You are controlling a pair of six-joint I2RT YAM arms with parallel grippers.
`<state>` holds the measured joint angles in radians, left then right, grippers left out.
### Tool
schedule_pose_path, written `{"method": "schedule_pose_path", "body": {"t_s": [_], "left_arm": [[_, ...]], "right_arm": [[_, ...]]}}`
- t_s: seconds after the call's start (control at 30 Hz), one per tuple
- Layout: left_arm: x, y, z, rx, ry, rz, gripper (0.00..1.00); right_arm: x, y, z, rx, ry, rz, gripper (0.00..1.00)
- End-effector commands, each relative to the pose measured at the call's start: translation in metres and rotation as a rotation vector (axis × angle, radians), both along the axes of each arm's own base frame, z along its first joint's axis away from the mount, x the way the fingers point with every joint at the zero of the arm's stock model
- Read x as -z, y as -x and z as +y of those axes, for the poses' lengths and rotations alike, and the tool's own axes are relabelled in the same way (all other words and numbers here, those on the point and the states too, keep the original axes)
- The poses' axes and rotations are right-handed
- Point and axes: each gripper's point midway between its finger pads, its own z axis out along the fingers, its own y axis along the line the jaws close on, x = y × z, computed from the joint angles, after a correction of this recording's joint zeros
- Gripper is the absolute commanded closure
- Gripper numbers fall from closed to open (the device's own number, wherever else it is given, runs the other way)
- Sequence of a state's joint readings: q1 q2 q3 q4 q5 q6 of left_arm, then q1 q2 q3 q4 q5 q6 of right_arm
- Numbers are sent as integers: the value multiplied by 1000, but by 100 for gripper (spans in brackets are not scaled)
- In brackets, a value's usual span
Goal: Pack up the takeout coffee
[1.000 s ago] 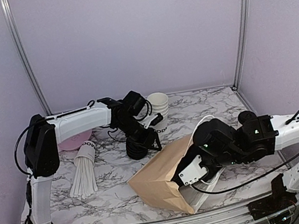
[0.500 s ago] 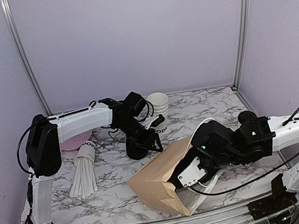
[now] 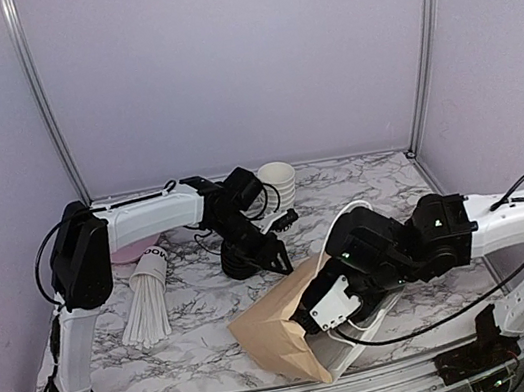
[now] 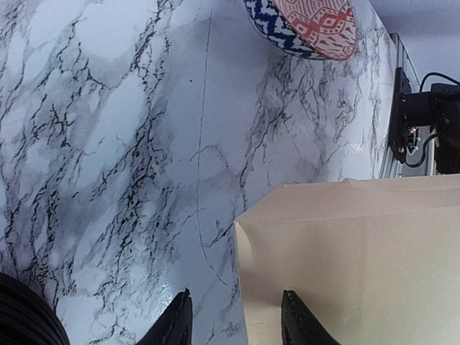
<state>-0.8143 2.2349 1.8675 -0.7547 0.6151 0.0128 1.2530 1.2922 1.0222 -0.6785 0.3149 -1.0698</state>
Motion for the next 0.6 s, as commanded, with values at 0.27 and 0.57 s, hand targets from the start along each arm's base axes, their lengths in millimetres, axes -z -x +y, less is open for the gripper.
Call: {"method": "schedule_pose_path", "body": {"t_s": [0.27,0.57], "left_arm": [[4,44,-10,132,25,110,54],[5,44,-9,149,-19,43,44]], "right_arm": [[-4,21,8,-21,57,152,67],[6,29,9,-23,128,227,67]]}}
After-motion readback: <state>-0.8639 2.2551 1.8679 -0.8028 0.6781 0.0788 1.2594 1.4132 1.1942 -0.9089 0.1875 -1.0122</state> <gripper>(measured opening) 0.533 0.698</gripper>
